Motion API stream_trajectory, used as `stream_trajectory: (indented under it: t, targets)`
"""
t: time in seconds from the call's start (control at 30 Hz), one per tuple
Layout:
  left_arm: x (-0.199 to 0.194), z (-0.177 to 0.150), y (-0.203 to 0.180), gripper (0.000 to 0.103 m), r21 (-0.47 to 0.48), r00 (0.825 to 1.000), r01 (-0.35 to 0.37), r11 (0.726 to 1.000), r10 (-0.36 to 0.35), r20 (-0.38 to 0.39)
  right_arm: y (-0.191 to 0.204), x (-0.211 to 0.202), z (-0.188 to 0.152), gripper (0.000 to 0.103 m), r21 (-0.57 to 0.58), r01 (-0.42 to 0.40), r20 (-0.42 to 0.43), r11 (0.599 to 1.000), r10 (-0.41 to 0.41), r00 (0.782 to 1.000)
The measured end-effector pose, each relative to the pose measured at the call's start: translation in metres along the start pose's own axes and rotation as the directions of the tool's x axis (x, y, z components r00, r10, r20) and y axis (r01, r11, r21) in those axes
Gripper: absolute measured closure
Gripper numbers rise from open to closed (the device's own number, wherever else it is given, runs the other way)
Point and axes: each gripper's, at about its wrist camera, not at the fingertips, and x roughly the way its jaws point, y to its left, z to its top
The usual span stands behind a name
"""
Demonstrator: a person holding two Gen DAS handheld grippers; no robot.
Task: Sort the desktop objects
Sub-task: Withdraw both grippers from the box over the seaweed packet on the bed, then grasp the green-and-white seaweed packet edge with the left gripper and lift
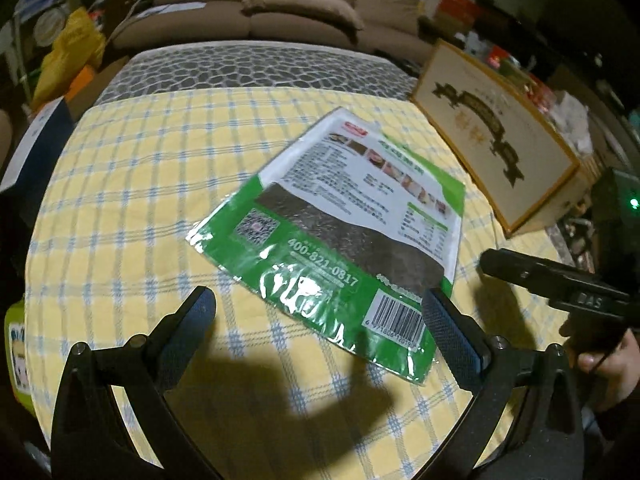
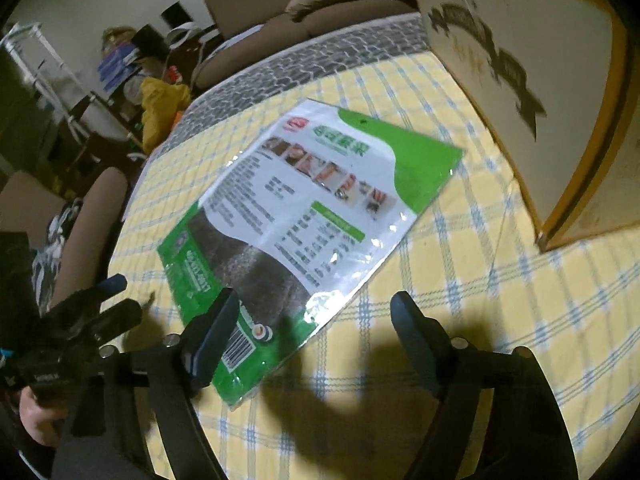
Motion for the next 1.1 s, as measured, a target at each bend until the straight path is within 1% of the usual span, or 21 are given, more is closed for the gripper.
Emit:
stream_trajectory:
  t: [0.07,0.13,0.23,0.4,0.53,0.57,0.63,0.67,0.77,0.8,0.87,0.93,1.0,1.03,1.1]
  targets:
    - [0.005,0.002,0.003,0.0,0.008,1.0,0.002,1.0,-0.002,-0.002,-0.004,0.006,-0.001,0.027,0.035,-0.009,0.001,0.999,0.009,1.0]
    - [0.01,0.005,0.011,0.0,-0.011,1.0,0.014,1.0,-0.014,-0.003,-0.007,0.011,-0.001,0.029,0.059,-0.022,-0.007,0.998,0.022,1.0]
    - [0.016,0.009,0.02,0.0,-0.028,1.0,0.028,0.999,-0.028,0.004,-0.012,0.021,-0.002,0.029,0.109,-0.046,-0.021,0.993,0.048,0.999]
    - [0.028,0.016,0.025,0.0,0.027,0.999,0.035,0.999,-0.035,-0.002,-0.019,0.023,0.003,0.03,0.174,-0.08,0.006,0.981,0.08,0.997]
    - [0.033,0.019,0.027,0.0,0.095,0.998,0.06,0.994,-0.059,-0.019,-0.025,0.026,0.011,0.038,0.226,-0.108,0.009,0.968,0.109,0.994]
    - [0.033,0.019,0.028,0.0,0.115,0.998,0.063,0.991,-0.061,-0.025,-0.028,0.026,0.013,0.044,0.24,-0.114,0.012,0.964,0.114,0.993]
    - [0.034,0.018,0.028,0.0,0.165,0.997,0.069,0.984,-0.062,-0.045,-0.033,0.027,0.015,0.052,0.266,-0.134,0.016,0.954,0.135,0.991]
    - [0.034,0.016,0.027,0.0,0.193,0.997,0.068,0.979,-0.059,-0.054,-0.035,0.028,0.016,0.053,0.281,-0.16,0.02,0.946,0.161,0.987]
    - [0.037,0.008,0.021,0.0,0.285,0.997,0.045,0.957,-0.025,-0.073,-0.036,0.027,0.017,0.053,0.304,-0.228,0.041,0.925,0.226,0.973]
    - [0.038,0.006,0.018,0.0,0.306,0.997,0.046,0.951,-0.023,-0.079,-0.036,0.027,0.017,0.053,0.311,-0.242,0.047,0.919,0.24,0.97]
    - [0.044,0.0,0.012,0.0,0.354,0.994,0.062,0.933,-0.027,-0.103,-0.037,0.028,0.015,0.053,0.342,-0.288,0.073,0.895,0.281,0.957]
    - [0.049,-0.006,0.004,0.0,0.4,0.992,0.067,0.914,-0.019,-0.123,-0.037,0.032,0.012,0.053,0.354,-0.315,0.072,0.88,0.311,0.948]
    - [0.054,-0.011,-0.001,0.0,0.424,0.992,0.063,0.903,-0.009,-0.129,-0.036,0.037,0.007,0.054,0.363,-0.308,0.054,0.88,0.31,0.949]
    - [0.055,-0.012,-0.002,0.0,0.423,0.992,0.066,0.904,-0.012,-0.127,-0.034,0.039,0.002,0.054,0.368,-0.32,0.044,0.873,0.327,0.944]
    - [0.056,-0.013,-0.001,0.0,0.403,0.992,0.072,0.912,-0.025,-0.121,-0.028,0.041,-0.006,0.054,0.365,-0.339,0.036,0.867,0.351,0.936]
